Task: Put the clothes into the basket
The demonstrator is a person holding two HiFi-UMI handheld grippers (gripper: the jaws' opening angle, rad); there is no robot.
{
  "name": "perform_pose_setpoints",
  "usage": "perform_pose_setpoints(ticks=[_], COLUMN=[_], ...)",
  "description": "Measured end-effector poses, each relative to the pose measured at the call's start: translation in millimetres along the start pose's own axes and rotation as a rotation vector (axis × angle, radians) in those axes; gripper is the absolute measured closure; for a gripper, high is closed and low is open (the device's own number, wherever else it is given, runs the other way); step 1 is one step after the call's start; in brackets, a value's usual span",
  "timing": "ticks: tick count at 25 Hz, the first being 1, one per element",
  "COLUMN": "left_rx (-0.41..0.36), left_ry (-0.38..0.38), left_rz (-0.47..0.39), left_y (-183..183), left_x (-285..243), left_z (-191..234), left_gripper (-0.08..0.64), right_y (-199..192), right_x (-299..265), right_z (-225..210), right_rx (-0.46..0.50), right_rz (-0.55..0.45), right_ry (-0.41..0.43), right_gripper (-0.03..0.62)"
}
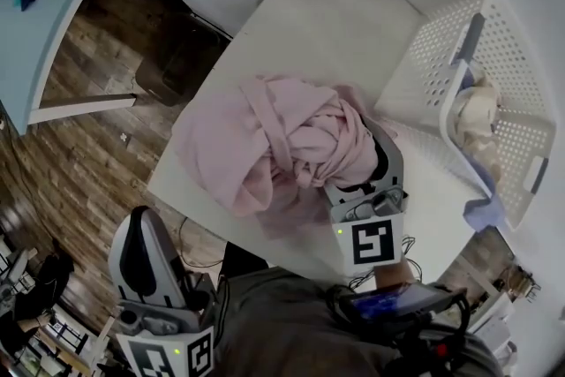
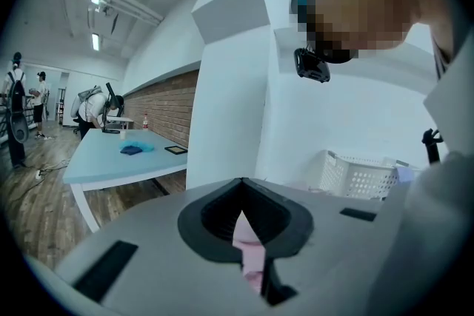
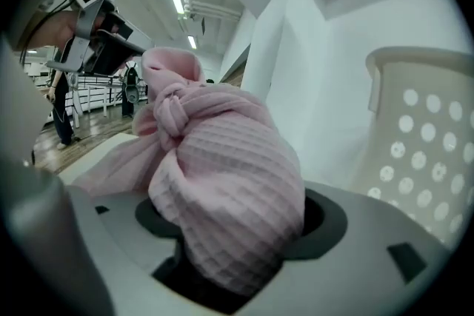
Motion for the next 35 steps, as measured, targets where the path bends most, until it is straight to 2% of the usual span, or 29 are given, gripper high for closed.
perform_pose_setpoints(ticks=[6, 10, 15, 19, 22, 25, 27, 29, 35], left_rx=[-0.017, -0.025, -0.007, 0.017, 0.041, 0.062, 0.07, 0.082, 0.119], left_ry=[0.028, 0.008, -0.068, -0.107, -0.164, -0.265, -0.325, -0.367, -0.44], left_rz=[-0.015, -0.056, -0.146, -0.177, -0.215, -0.265, -0.282, -0.283, -0.263], left_y=[5, 20, 50, 73, 84, 95, 105, 106, 93], left_x=[10, 13, 18, 26, 19, -5, -17, -20, -27], left_z=[1, -1, -12, -26, -43, -83, -111, -122, -116], left_gripper=[0.552, 0.552, 0.552, 0.552, 0.552, 0.552, 0.552, 0.552, 0.552], right_y=[31, 50, 102, 141, 164, 175, 180, 182, 170], right_x=[18, 31, 63, 96, 126, 166, 195, 214, 222], right_z=[-6, -11, -31, -46, -71, -119, -149, -163, -162], right_rx=[0.011, -0.009, -0.062, -0.117, -0.093, -0.062, -0.034, -0.004, 0.085], right_rz=[-0.055, -0.101, -0.201, -0.247, -0.267, -0.281, -0.279, -0.255, -0.094], right_ry=[-0.032, -0.074, -0.179, -0.231, -0.305, -0.423, -0.501, -0.57, -0.716], right_gripper=[0.232, 0.232, 0.232, 0.232, 0.23, 0.229, 0.228, 0.227, 0.224])
Point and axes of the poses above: the fingertips, and each gripper's own axes: x backward along the fingers, z to its left, y out of its top, the point moved 6 cm from there along x, backward along the fingers, and after that the axes turned 12 degrees about -z, right-handed, at the moved point
